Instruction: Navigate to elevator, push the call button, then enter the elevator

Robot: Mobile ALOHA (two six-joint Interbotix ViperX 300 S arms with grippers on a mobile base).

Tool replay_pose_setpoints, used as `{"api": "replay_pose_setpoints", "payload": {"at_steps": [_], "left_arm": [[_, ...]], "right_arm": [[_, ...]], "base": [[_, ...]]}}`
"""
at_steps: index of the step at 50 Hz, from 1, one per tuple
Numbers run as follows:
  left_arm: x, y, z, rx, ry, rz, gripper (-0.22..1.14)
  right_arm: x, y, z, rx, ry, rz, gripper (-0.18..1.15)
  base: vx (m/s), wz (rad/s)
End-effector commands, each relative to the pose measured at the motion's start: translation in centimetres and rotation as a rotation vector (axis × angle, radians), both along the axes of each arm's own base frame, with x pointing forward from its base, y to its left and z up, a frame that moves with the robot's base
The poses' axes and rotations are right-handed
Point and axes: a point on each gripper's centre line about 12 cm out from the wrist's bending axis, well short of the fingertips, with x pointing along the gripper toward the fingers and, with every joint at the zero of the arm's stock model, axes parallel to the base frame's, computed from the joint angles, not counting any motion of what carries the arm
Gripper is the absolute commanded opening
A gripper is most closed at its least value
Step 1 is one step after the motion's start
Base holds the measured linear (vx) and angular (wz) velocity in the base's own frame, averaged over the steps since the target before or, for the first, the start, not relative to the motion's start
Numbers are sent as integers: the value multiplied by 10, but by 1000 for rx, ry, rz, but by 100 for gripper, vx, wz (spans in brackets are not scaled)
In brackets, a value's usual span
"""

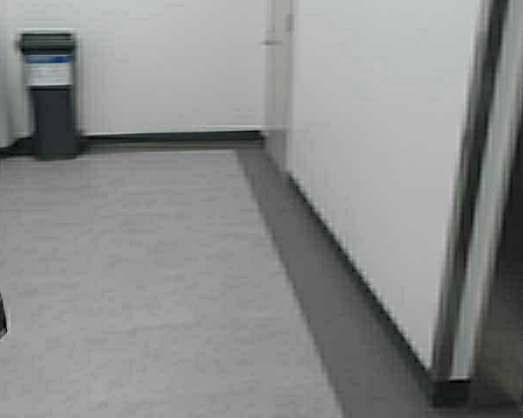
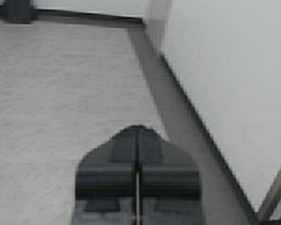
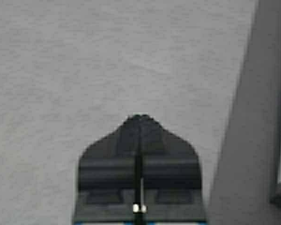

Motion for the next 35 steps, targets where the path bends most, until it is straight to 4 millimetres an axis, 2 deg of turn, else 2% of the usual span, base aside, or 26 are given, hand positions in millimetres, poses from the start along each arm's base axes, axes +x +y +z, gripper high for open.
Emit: {"api": "replay_pose_setpoints", "payload": {"at_steps": [1, 17, 35], "left_arm": [[2, 1, 4, 0, -12, 4, 2], [6, 1, 12, 10, -54, 8, 2], [5, 1, 7, 6, -47, 8, 2]], "right_arm": [[-2, -1, 1, 13, -11, -1, 6], [-1, -1, 2, 43, -6, -10, 6], [-2, 0, -6, 36, 12, -9, 6]], "base": [[66, -38], [60, -33], [55, -45]]}}
